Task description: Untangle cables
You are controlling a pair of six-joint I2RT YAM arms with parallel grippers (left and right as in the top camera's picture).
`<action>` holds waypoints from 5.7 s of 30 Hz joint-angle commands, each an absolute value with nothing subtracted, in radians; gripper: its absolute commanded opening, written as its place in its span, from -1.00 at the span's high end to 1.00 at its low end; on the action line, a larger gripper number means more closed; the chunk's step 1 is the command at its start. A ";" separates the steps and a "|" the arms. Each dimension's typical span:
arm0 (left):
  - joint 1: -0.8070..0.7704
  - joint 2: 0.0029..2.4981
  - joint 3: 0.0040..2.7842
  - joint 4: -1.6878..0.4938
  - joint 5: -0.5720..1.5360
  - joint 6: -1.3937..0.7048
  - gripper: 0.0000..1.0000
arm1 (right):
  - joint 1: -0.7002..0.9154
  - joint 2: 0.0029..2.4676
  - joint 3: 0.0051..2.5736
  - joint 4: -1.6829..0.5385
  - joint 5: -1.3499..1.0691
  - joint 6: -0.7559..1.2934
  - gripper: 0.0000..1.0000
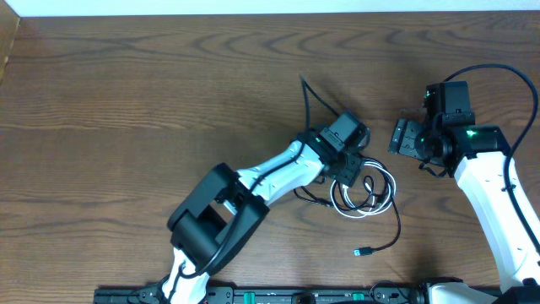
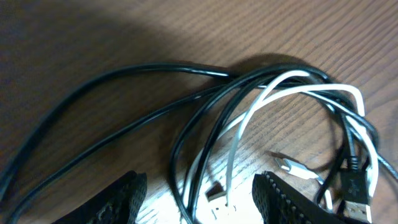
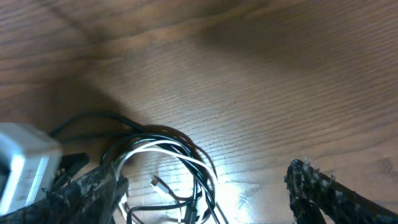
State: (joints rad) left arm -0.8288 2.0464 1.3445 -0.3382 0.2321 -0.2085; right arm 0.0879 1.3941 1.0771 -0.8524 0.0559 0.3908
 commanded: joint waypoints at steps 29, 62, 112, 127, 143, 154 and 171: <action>-0.830 2.109 1.397 -0.516 0.007 -0.199 0.85 | 0.087 1.393 1.079 -0.854 0.046 0.399 -0.66; -0.440 1.599 1.414 -0.721 0.727 -0.200 0.85 | 0.250 1.520 1.079 -0.550 -0.418 0.157 -0.56; -0.160 1.600 1.411 -0.934 0.203 -0.072 0.85 | -0.056 1.638 1.082 -0.707 -0.374 0.141 0.98; 0.102 1.600 1.411 -0.870 -0.027 -0.224 0.85 | -0.425 1.082 1.124 -0.785 -0.275 0.243 0.98; 0.123 1.599 1.411 -0.827 0.397 -0.059 0.85 | -0.535 1.032 1.124 -0.863 -0.537 0.124 0.90; -0.008 1.487 1.412 -0.522 0.779 -0.169 0.85 | -0.245 1.163 1.124 -0.764 -0.621 0.088 -0.47; -0.037 1.159 1.412 -0.194 0.778 -0.461 0.85 | 0.128 1.479 1.124 -0.470 -0.568 0.251 -0.45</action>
